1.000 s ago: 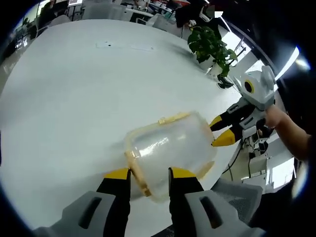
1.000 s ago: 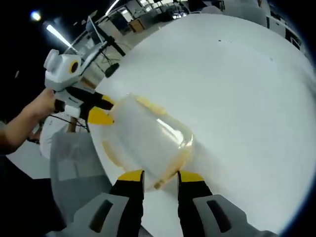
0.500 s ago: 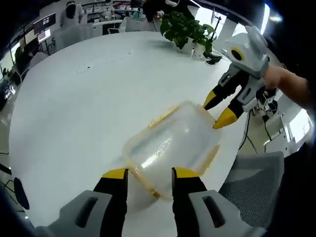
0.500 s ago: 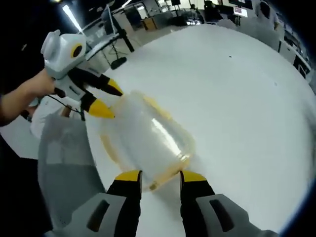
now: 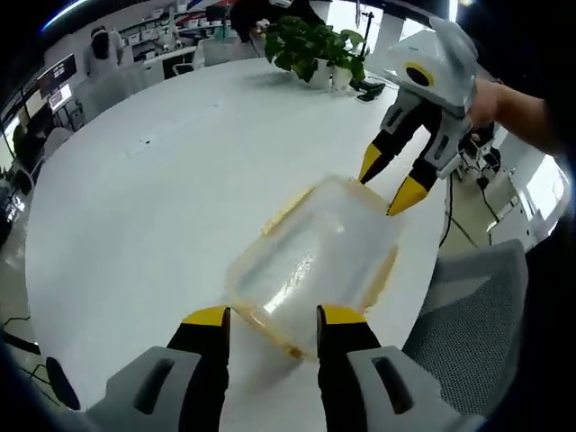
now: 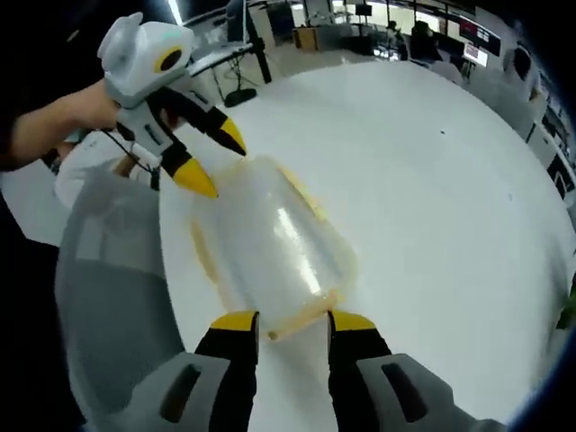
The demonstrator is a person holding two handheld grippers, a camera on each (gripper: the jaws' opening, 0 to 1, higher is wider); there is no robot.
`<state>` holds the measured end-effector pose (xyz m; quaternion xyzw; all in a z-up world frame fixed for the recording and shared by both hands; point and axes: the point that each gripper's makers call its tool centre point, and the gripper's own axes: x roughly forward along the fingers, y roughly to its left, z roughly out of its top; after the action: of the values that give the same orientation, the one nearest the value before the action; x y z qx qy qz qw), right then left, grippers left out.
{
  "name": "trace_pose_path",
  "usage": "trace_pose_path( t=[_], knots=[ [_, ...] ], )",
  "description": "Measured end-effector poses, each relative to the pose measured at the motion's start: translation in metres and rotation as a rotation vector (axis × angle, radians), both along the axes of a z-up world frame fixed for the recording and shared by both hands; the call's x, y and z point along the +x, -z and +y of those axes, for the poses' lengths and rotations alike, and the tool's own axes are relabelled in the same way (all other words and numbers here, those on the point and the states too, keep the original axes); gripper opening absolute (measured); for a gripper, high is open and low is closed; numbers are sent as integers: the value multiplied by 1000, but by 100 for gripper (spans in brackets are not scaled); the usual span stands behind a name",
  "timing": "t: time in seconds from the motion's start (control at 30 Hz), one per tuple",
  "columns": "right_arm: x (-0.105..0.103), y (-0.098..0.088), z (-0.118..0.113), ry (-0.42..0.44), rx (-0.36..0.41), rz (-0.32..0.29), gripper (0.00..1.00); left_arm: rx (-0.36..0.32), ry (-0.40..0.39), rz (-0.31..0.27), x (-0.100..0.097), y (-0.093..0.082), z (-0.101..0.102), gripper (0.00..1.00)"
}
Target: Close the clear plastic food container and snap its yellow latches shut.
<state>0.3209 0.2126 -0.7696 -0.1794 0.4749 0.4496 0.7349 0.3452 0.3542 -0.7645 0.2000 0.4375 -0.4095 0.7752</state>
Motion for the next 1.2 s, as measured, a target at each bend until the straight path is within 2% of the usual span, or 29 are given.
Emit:
trace_pose_path(
  t=[0.13,0.27,0.5,0.57,0.87,1.0,1.2],
  knots=[
    [2,-3,0,-5,5,-11,29,35,59,-33,0,-3,2,39],
    [4,-4,-1,-38,-7,-29,28,55,100,-36,0,-3,4,39],
    [10,-9,6,-78,-10,-74,31,56,177,-69,3,-9,0,45],
    [9,-12,9,-86,-6,-76,32,35,233,-83,0,-12,-8,46],
    [8,-14,18,-136,-3,-83,32,40,286,-67,-1,-11,-16,44],
    [8,-12,21,-148,-9,-81,32,18,304,-54,-3,-14,-22,43],
    [7,-12,26,-166,-11,-85,31,32,359,-70,-6,-14,-28,42]
  ],
)
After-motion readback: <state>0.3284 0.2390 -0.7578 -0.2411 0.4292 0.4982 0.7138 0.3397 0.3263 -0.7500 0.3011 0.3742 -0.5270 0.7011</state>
